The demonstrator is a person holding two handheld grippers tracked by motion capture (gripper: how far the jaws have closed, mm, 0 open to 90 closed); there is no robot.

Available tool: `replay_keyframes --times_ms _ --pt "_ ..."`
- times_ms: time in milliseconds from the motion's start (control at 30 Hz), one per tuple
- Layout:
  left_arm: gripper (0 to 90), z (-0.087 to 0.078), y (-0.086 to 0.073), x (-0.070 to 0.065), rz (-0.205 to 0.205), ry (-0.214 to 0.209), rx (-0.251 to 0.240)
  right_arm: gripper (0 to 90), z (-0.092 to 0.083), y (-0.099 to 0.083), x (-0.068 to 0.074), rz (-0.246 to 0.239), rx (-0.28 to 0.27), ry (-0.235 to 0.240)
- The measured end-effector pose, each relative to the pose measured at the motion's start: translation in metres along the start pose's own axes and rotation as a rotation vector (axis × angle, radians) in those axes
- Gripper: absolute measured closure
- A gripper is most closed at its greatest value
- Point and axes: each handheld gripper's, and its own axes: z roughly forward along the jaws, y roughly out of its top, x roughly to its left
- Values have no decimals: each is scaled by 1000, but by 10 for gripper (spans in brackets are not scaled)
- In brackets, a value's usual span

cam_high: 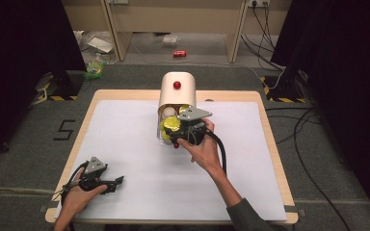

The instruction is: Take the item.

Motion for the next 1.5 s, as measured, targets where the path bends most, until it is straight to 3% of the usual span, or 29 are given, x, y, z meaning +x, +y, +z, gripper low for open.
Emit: replay_keyframes --times_ms 500,700,1200,1500 --pt "147 0 0 0 -5 -4 -2 383 -24 0 -3 1 -6 22" --pt "145 0 0 1 -6 -6 -2 383 -43 -6 -7 7 -13 14" --pt "145 0 0 1 -7 -7 -3 383 -67 -19 -27 54 -18 -25" --pt "145 0 0 1 -7 -7 -3 383 -89 -36 -44 90 -22 -71"
